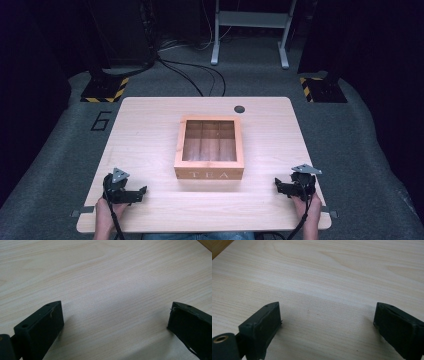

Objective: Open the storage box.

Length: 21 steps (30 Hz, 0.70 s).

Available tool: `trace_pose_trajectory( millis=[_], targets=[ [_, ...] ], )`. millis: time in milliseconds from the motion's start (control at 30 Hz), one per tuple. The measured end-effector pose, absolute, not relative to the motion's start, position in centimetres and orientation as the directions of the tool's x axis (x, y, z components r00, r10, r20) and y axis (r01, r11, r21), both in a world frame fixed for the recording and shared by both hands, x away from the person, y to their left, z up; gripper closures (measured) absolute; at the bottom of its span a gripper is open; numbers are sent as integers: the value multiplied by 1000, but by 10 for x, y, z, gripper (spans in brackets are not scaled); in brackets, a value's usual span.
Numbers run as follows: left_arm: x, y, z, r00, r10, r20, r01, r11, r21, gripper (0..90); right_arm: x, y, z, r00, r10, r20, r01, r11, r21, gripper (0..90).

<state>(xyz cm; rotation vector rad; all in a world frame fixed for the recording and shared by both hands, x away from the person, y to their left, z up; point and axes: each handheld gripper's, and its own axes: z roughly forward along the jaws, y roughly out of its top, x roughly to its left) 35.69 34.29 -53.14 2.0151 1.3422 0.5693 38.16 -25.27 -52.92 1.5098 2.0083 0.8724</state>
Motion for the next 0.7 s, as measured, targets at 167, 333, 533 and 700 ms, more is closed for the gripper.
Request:
trace_pose_trajectory(
  millis=[167, 333, 533, 700],
  targets=[
    [359, 343, -532, 385, 923, 8, 636, -272, 722, 1, 382, -253, -529, -279, 960, 1, 656, 190, 730, 70],
    [358, 342, -533, 369, 929, 6, 637, -258, 727, 3, 382, -253, -529, -280, 960, -2, 654, 193, 732, 70],
    [359, 343, -531, 384, 923, -8, 640, -260, 723, 1, 382, -253, -529, -281, 960, -2, 654, 193, 731, 70],
    [358, 339, -527, 398, 917, -31, 613, -240, 753, 1, 382, -253, -529, -280, 960, -1, 656, 192, 730, 70]
  ],
)
